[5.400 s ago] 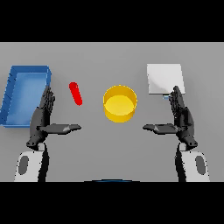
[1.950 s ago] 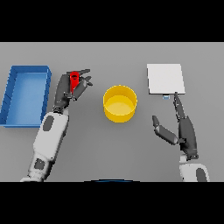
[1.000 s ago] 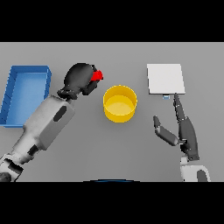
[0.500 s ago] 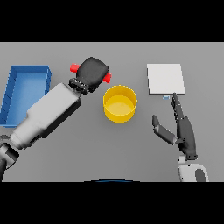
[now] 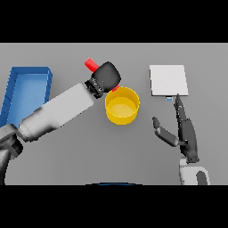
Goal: Pick up the red beaker and tilt it to pour out 1 green nut into yellow bowl. Pick up the yellow bowl and place it on the metallic measuring scale.
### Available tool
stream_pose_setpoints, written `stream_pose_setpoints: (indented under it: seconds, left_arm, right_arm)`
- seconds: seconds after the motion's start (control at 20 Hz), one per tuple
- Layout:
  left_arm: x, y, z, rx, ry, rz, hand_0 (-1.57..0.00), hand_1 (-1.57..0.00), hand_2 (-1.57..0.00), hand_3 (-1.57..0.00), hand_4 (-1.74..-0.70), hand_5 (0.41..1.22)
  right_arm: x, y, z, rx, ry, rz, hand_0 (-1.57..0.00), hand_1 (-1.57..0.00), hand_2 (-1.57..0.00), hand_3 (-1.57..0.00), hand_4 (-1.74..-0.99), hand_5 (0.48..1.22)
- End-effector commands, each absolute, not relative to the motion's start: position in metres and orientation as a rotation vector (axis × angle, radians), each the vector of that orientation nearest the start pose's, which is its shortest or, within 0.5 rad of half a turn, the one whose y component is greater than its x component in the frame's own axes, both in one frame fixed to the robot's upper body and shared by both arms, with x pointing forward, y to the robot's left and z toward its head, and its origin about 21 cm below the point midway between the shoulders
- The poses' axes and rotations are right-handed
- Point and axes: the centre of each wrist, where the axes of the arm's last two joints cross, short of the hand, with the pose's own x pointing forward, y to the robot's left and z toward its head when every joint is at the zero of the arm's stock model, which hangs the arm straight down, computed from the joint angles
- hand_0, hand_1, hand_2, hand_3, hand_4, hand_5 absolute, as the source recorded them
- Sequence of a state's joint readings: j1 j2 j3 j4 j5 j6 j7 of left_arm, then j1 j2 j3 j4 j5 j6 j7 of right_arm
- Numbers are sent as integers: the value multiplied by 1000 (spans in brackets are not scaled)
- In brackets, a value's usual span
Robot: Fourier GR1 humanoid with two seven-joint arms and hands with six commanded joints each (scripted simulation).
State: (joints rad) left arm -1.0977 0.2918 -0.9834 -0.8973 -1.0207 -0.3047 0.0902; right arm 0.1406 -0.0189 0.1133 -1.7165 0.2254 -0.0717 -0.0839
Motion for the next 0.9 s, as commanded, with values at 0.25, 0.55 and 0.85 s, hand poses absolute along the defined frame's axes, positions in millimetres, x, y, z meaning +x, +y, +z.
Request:
stream_pose_setpoints:
  seconds: [0.25, 0.55, 0.85]
  left_arm:
    - [393, 48, 102, -1398, 1125, 2756, -1571, -1571, -1571, -1561, -1739, 1221]
    - [397, 33, 117, -1384, 867, 2680, -1571, -1571, -1571, -1568, -1735, 1221]
    - [395, 25, 116, -1347, 742, 2565, -1571, -1571, -1571, -1570, -1734, 1221]
  right_arm:
    - [211, -220, 2, -224, -1657, 193, 1, 1, 1, 1, -1276, 593]
    - [212, -219, 4, -247, -1666, 210, 1, 1, 1, 1, -1216, 585]
    - [215, -218, 4, -274, -1670, 219, 1, 1, 1, 1, -1210, 594]
